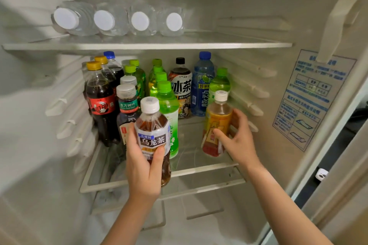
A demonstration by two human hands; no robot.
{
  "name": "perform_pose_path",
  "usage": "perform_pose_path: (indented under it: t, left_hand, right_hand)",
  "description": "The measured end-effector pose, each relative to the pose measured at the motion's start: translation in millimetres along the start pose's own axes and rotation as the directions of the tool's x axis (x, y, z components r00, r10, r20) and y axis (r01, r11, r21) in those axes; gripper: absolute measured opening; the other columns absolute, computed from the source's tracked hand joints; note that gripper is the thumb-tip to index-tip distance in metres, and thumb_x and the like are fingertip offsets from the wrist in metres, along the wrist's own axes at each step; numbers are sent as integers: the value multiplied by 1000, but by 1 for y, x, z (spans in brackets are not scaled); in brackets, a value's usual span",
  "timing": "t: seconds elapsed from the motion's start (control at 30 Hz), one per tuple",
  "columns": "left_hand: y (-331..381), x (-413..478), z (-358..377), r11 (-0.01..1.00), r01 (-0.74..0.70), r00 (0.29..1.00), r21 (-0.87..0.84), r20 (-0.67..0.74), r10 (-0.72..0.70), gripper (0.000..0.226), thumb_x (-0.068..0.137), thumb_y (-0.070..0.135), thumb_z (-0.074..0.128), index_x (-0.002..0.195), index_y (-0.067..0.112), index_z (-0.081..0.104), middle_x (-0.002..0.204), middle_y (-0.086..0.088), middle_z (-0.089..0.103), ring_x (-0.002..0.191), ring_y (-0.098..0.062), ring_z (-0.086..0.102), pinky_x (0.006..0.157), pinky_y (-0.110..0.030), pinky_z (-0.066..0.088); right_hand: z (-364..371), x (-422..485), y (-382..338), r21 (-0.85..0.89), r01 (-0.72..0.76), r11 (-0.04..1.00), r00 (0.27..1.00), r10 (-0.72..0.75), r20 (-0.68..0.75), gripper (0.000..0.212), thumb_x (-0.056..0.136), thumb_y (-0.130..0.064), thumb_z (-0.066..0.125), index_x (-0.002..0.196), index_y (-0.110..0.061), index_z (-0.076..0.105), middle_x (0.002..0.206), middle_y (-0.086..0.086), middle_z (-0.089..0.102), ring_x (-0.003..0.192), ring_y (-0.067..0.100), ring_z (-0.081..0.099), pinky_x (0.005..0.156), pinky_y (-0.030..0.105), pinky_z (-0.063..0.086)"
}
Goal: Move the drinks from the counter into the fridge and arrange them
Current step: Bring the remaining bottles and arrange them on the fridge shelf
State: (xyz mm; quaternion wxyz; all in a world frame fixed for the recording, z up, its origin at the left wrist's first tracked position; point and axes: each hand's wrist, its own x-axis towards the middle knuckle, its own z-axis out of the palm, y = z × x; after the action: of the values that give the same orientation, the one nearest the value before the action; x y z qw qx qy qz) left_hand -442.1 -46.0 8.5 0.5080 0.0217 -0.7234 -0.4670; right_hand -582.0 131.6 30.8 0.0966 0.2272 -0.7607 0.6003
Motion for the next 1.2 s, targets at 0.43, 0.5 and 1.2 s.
perform_pose_path:
  t: [0.43,0.5,1.2]
  left_hand:
    - [-15,16,-13,967,83,983,239,-181,-39,74,84,53,49,147,30,18,145,-15,39,131,-31,43,102,-58,39]
    - [-17,23,-16,960,94,983,263,-178,-47,81,85,63,45,146,15,23,142,-15,42,129,-32,45,101,-58,40]
    - [-22,18,-28,937,68,956,344,-292,38,68,87,64,42,145,43,13,146,-12,40,131,-30,44,103,-56,40]
  right_hand:
    - [30,55,3,61,-98,993,935,71,348,72,87,-17,65,147,-26,26,148,-2,36,134,14,36,106,36,39]
    - [39,61,2,63,-101,993,935,73,348,72,89,-16,63,148,-24,24,149,-2,35,133,10,34,106,31,35]
    - [38,55,6,-19,130,991,924,-114,365,63,92,-14,58,147,-21,26,145,3,39,134,14,36,113,44,30]
